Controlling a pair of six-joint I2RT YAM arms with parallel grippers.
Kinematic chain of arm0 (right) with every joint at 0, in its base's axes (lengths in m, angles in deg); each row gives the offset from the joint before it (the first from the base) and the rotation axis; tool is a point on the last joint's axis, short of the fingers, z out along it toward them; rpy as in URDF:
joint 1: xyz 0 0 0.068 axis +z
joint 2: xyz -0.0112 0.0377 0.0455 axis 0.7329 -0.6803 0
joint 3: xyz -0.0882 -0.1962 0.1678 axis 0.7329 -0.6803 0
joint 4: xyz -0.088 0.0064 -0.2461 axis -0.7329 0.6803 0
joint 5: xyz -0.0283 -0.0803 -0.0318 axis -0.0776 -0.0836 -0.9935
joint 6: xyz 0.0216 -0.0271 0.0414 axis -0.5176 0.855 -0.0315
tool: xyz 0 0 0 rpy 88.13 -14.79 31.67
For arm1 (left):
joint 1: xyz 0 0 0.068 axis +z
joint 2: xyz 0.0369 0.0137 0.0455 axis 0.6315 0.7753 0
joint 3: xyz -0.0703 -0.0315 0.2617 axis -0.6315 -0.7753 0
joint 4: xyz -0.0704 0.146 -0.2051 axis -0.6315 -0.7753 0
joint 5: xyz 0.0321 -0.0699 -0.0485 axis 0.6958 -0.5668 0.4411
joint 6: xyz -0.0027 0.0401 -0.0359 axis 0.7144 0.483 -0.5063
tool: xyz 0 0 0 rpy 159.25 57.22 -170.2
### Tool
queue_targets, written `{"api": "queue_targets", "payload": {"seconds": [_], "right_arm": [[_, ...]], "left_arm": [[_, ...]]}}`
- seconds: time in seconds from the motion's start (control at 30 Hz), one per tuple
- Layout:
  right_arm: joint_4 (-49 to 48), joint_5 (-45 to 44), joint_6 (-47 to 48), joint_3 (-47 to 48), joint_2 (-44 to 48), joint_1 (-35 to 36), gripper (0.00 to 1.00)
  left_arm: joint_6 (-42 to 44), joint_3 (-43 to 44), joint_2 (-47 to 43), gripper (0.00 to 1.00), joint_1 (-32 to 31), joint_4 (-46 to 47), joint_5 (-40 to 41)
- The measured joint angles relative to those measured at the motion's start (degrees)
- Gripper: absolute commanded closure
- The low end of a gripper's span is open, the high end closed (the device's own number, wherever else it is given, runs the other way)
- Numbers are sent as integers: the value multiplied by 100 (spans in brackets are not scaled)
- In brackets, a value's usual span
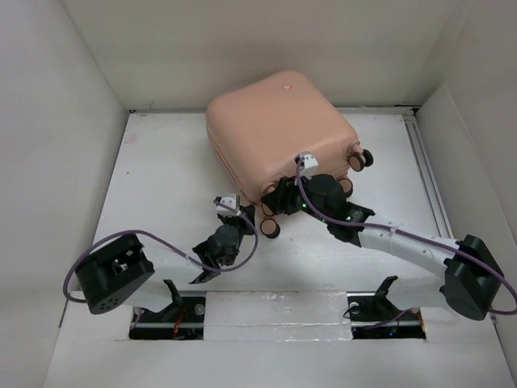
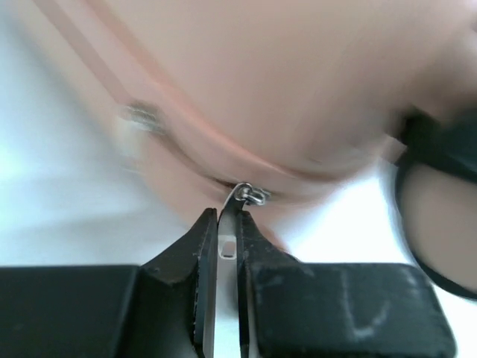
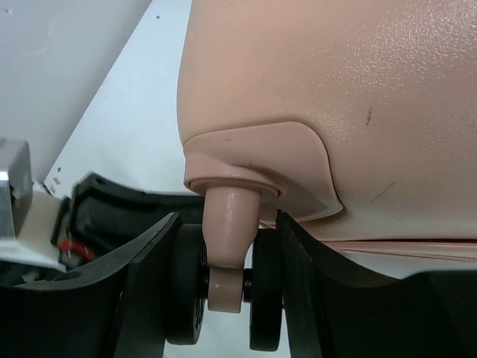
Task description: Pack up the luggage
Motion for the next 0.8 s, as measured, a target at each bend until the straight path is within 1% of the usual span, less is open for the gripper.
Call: {"api": "queue_targets", "payload": {"seconds": [0.1, 0.17, 0.27, 0.37, 0.47, 0.53, 0.57, 0.6, 0.63, 0.67, 0.7, 0.73, 0.77, 0.8], "right_arm": [[44, 61, -7, -61, 96, -35, 100], [44, 103, -9, -116, 160, -55, 100], [61, 166, -9, -166, 232, -74, 100], [48, 251, -7, -201, 264, -76, 100], [7, 273, -7, -201, 249, -76, 100], [-44, 273, -9, -201, 223, -57, 100], [-83, 258, -7, -201, 205, -37, 100], [-92, 249, -7, -201, 203, -37, 100], [-87, 245, -7, -199, 195, -35, 100], [-87, 234, 0, -195, 195, -24, 100], [-55, 225, 15, -192, 195, -11, 100], [-35, 214, 39, -190, 195, 2, 100], [-33, 201, 55, -184, 186, 22, 100], [-20, 151, 70, -142, 160, 74, 100]], "left_arm": [[20, -20, -256, 100, 236, -341, 468], [-70, -7, -358, 100, 457, -575, 494], [-278, 4, -632, 100, 540, -988, 374], [-522, 7, -903, 100, 831, -1397, -87], [-820, 127, -1080, 100, 1362, -1875, -914], [-1010, 313, -1106, 100, 1690, -2240, -1290], [-1082, 398, -1115, 75, 1749, -2420, -1375], [-1147, 490, -1130, 74, 1794, -2616, -1464], [-1237, 619, -1158, 55, 1840, -2935, -1410], [-1292, 745, -1207, 23, 1930, -3285, -1335], [-1331, 855, -1270, 14, 2107, -3574, -1003], [-1447, 957, -1384, 10, 2354, -3773, -678], [-1567, 1064, -1541, 0, 2581, -3954, -389], [-1637, 1141, -1753, 0, 2719, -4092, -197]]}}
